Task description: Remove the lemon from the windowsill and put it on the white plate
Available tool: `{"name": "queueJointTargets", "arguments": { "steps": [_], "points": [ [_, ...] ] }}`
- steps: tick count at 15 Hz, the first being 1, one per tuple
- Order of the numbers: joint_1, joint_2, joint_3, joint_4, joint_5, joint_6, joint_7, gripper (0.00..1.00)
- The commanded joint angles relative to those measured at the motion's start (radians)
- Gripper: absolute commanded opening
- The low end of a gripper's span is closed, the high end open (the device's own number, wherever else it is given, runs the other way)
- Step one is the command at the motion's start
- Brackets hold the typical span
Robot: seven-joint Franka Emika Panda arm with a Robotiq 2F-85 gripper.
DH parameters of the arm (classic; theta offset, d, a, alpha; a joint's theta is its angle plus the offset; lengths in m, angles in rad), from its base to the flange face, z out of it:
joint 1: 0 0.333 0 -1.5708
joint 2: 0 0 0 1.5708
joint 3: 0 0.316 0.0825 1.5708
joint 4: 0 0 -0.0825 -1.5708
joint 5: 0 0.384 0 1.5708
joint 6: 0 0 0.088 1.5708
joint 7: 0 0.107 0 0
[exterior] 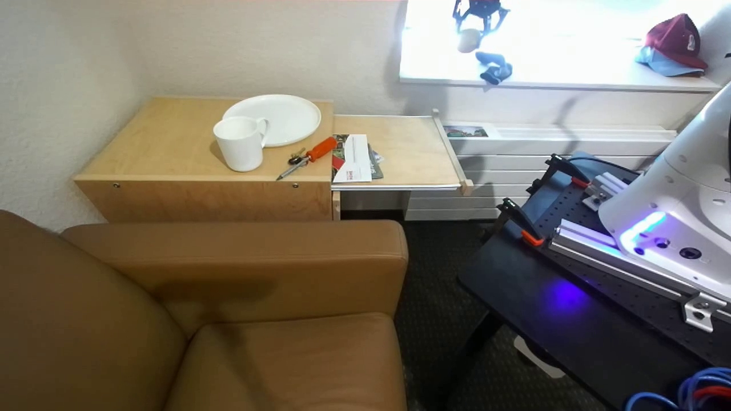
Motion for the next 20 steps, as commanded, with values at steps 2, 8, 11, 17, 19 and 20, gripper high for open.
{"name": "queueJointTargets", "arguments": {
  "steps": [2,8,11,17,19,20],
  "points": [
    [0.037,0.005,0.038,-0.066,-0.033,-0.021,-0.018,0.45],
    [0.204,-0.069,0.2,-0.227,-0.04,0.02,-0.035,0.45],
    [0.284,-0.082,0.293,-0.199,0.042,0.068,0.035,0.45],
    [0.3,-0.039,0.291,-0.185,-0.011,0.074,0.073,0.45],
    [0.315,0.039,0.3,-0.141,0.019,0.222,0.133,0.45],
    [0.315,0.076,0.316,-0.094,0.078,0.244,0.157,0.45]
  ]
}}
